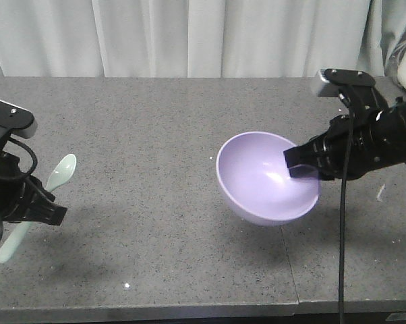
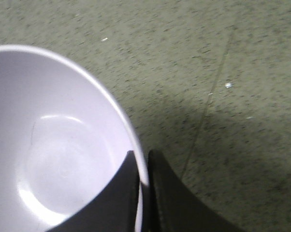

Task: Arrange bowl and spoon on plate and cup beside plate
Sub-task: 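Grip the bowl rim with the right gripper and lift it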

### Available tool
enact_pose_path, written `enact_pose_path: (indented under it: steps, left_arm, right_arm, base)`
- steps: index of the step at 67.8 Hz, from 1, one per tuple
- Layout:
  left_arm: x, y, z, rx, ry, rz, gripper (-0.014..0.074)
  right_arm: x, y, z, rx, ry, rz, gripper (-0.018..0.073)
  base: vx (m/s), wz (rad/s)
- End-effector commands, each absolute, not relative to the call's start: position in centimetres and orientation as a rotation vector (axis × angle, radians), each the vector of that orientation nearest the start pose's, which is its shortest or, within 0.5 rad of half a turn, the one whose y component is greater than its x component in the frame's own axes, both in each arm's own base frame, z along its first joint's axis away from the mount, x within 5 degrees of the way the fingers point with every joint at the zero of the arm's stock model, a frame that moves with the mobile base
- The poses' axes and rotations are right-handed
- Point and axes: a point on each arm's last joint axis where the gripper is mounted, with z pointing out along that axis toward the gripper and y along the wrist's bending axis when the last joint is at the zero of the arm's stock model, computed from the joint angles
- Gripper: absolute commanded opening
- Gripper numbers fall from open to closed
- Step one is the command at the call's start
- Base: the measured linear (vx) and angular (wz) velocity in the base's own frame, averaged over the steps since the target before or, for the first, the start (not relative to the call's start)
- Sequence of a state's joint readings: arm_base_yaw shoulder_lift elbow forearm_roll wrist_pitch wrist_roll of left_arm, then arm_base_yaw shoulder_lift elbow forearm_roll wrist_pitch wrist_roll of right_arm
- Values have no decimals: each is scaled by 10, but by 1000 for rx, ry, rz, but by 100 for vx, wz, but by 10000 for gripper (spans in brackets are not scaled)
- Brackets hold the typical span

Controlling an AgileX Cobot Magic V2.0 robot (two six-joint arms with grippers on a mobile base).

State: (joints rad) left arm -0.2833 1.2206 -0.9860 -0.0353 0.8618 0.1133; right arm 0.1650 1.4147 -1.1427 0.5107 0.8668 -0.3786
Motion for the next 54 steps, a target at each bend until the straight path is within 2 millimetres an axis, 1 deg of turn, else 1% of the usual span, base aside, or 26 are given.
enact_pose_path:
  steps: [1,8,13,21,25,37,54]
  left_arm:
    - [229,-71,325,465,2444,-133,83]
    - [229,-71,325,465,2444,-133,83]
    - [229,-71,325,465,2444,-133,83]
    - [229,-71,325,465,2444,-133,83]
    - [229,-71,325,465,2444,-133,83]
    - [229,-71,325,464,2443,-133,83]
    - [229,-71,325,464,2443,-133,83]
  right_arm:
    - [259,94,335,-419,2402,581,-3]
    - [239,102,333,-447,2405,611,-3]
    - [226,103,331,-450,2410,625,-3]
    - [208,101,324,-458,2417,634,-3]
    - [202,99,321,-455,2419,631,-3]
    - [194,96,323,-446,2391,628,-2]
    - [193,96,323,-454,2392,628,-1]
  base:
    - [0,0]
    - [0,0]
    - [0,0]
    - [0,0]
    - [0,0]
    - [0,0]
    - [0,0]
